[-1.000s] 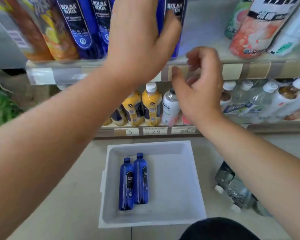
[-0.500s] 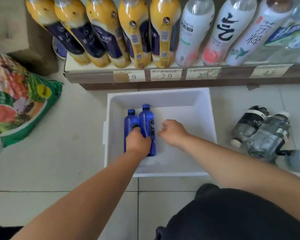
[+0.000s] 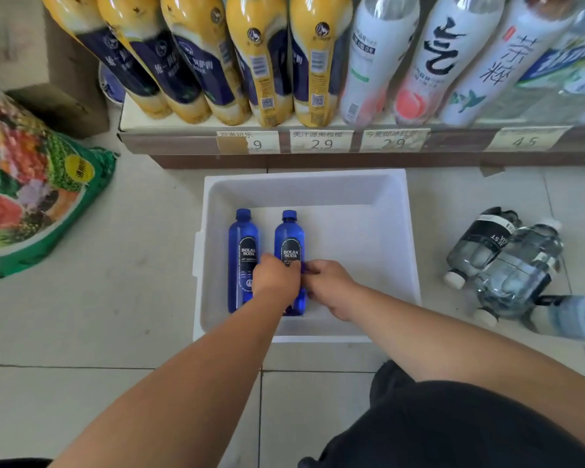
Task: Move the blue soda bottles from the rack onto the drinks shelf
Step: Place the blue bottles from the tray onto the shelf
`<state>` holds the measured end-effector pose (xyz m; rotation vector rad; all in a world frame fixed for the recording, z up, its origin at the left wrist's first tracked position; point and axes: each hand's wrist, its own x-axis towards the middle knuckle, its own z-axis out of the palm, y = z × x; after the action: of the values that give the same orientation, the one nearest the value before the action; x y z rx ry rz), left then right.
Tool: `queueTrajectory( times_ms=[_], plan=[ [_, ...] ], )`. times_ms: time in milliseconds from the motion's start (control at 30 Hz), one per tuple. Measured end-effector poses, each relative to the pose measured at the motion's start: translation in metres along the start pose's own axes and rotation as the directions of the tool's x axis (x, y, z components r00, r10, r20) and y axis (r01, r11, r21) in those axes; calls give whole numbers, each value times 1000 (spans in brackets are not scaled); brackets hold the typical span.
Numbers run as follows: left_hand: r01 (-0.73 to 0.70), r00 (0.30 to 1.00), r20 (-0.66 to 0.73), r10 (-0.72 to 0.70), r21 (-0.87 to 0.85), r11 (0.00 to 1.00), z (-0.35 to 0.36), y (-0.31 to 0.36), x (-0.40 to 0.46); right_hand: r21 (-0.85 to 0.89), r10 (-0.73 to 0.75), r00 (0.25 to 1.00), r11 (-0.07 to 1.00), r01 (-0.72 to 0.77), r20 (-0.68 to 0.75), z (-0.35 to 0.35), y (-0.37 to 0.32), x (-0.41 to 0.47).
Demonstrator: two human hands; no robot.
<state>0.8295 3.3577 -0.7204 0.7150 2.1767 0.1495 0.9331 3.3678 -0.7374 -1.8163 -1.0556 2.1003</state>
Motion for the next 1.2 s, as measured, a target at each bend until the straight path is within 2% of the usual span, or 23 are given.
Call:
queueTrajectory(
  times_ms=[100, 300, 467, 633, 733, 900, 1100, 1200],
  plan=[
    [-1, 1000, 10, 2, -143, 990, 3, -10, 0, -15, -44, 998, 999, 44, -50, -4, 3, -1],
    [-66, 998, 4, 70, -296, 953, -2, -7, -20, -24, -101, 990, 995, 99, -100, -14, 0, -18],
    [-234, 970, -22, 241, -333, 913, -36, 10, -55, -114, -222, 970, 971, 211, -96, -29, -26, -47],
    [-452, 888, -87, 451, -337, 826, -82, 27, -95, -178, -355, 933, 923, 340, -61, -42, -72, -99],
    [-574, 818, -175, 548, -326, 751, -111, 50, -117, -227, -468, 878, 870, 438, -99, -52, -109, -131],
    [-754, 656, -275, 703, -249, 607, -154, 104, -151, -222, -628, 758, 776, 591, -177, -75, -168, -184],
    [-879, 476, -345, 809, -149, 454, -198, 185, -186, -253, -749, 596, 660, 708, -289, -107, -240, -234],
    [-895, 443, -389, 808, -134, 426, -218, 236, -203, -284, -799, 483, 587, 758, -359, -124, -281, -247]
  ],
)
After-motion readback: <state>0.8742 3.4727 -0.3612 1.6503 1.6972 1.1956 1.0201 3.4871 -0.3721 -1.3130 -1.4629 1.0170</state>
